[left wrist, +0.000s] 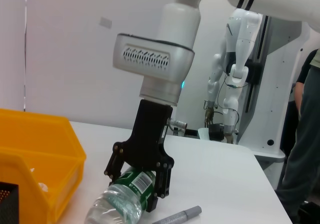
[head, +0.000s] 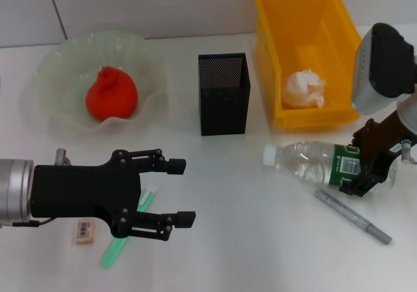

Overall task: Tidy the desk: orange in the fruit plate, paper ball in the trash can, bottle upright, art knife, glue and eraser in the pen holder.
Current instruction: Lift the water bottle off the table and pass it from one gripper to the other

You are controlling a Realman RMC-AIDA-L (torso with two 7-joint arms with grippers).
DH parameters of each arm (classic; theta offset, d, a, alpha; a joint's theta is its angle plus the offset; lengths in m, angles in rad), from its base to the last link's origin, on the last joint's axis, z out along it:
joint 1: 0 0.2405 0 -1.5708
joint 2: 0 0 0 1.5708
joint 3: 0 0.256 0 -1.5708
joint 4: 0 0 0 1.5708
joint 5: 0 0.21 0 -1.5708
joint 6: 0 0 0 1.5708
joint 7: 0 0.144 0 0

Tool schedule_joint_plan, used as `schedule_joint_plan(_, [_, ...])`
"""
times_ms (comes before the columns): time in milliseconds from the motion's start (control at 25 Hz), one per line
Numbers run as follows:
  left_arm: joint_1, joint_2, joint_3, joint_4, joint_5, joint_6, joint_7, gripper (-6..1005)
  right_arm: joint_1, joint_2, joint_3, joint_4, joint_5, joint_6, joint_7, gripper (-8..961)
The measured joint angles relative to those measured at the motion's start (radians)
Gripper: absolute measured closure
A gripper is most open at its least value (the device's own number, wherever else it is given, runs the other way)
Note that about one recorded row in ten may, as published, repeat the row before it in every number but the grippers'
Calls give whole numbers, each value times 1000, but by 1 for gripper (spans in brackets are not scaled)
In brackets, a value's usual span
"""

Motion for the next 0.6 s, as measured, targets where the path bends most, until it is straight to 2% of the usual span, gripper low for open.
schedule_joint_plan(400, [-2,-2,0,0,0,1,-2,159,-79,0,-20,-105,55,-6,3,182])
schedule_joint_plan(600, [-4,-2,1,1,0,1,-5,159,-94,0,-22,-125,71,-6,3,191])
